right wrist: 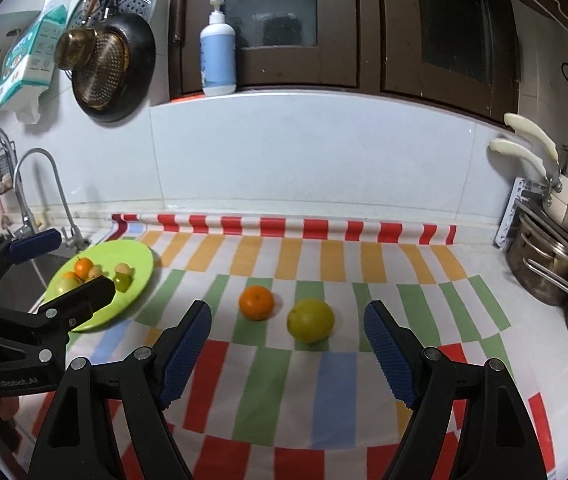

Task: Organize fruits
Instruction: 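Withdraw both tools from the plate toward the last orange and yellow grapefruit, then grasp the orange with the left tool while the right tool grasps the yellow grapefruit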

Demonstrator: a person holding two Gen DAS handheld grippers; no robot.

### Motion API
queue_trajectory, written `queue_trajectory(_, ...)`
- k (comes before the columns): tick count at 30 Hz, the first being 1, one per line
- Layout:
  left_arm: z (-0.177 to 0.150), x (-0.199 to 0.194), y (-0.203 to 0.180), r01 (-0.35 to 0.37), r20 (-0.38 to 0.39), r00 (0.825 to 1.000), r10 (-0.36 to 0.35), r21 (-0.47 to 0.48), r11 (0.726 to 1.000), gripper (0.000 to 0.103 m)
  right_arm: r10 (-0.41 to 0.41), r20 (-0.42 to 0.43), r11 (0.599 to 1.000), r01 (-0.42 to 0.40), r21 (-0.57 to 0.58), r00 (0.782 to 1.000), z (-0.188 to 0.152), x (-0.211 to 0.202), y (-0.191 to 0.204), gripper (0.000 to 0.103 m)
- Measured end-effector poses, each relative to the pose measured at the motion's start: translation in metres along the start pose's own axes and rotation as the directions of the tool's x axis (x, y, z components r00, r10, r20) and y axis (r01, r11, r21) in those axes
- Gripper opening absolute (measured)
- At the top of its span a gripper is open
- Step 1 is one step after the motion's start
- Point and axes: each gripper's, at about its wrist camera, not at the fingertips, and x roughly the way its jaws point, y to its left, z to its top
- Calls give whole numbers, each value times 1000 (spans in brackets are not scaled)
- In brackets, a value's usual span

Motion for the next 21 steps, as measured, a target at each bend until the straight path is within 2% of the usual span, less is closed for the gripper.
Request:
queue_trajectory(6, 0, 28, -12, 32, -22, 999, -31, 84, 996, 95, -10, -49, 1000, 8, -25, 999, -7, 22, -10, 79)
queue_trajectory(11, -2, 54, -17, 73, -47, 997, -68, 120, 990, 90, 2, -85, 1000, -3, -13, 996, -11, 45, -18, 79)
queue_trajectory(21, -12, 112, -29, 181, -138, 978, -156, 196, 964, 83, 15, -163, 999, -21, -35, 987, -25, 91, -23, 79)
